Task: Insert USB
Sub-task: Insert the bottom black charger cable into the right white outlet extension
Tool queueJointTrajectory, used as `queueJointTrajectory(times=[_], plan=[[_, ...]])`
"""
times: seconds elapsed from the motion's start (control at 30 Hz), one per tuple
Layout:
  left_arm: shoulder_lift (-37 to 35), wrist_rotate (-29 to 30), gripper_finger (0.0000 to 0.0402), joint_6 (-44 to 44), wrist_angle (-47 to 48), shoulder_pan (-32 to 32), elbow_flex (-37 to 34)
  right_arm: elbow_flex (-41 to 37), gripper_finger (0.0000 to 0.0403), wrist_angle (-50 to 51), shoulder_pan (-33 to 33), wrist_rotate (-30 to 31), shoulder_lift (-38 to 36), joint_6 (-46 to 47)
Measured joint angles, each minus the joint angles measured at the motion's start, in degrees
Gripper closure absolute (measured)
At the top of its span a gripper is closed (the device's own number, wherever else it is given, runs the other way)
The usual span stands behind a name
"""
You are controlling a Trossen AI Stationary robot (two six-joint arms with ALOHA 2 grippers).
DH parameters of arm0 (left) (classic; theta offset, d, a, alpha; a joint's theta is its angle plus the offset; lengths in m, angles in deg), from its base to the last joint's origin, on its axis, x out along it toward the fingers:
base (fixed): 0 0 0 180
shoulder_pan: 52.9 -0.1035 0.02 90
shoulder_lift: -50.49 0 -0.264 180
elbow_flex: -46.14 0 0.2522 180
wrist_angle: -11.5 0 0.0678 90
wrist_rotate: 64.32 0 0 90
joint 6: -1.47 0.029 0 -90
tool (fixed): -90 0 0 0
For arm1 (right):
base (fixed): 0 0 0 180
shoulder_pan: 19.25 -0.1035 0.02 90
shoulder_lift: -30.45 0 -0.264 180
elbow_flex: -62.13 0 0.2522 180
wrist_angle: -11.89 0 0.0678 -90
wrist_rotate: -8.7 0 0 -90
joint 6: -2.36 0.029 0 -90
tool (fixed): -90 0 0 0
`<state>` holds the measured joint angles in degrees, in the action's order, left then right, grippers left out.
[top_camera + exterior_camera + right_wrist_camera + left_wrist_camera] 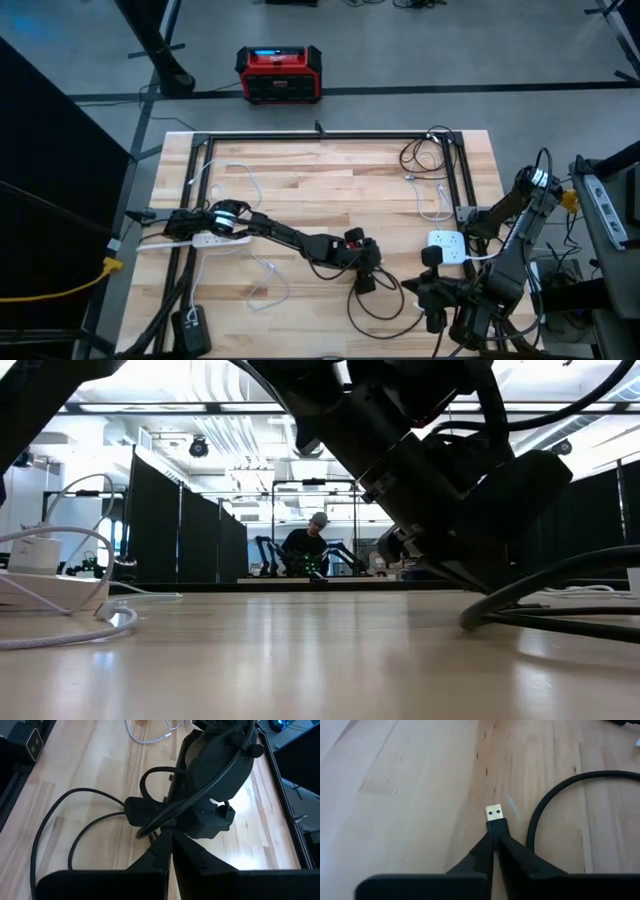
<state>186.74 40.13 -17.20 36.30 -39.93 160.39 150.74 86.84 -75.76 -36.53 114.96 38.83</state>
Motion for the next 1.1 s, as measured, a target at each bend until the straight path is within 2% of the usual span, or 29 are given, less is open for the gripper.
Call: queueJointTrajectory(times=[0.3,0.47,0.67,0.93,1.1], plan=[[0.3,-2.0,0.0235,-5.0,-0.2,0.3,-0.4,0.0,0.0403,0.0,-0.1,0.0,0.0,0.0],[0.2,-2.2,0.0197,-5.3,-0.5,0.9,-0.7,-0.1,0.0403,0.0,-0.5,0.0,0.0,0.0],[-1.2,-3.1,0.0187,-4.9,-1.3,1.7,-0.9,-0.1,0.0403,0.0,-0.6,0.0,0.0,0.0],[-0.2,-3.3,0.0208,-6.4,-1.1,2.9,-0.9,-0.3,0.0403,0.1,-0.6,0.2,0.0,0.0],[0.4,2.2,0.0227,-8.6,-0.1,3.0,-1.1,-0.3,0.0403,0.0,-0.6,0.2,0.0,0.3]])
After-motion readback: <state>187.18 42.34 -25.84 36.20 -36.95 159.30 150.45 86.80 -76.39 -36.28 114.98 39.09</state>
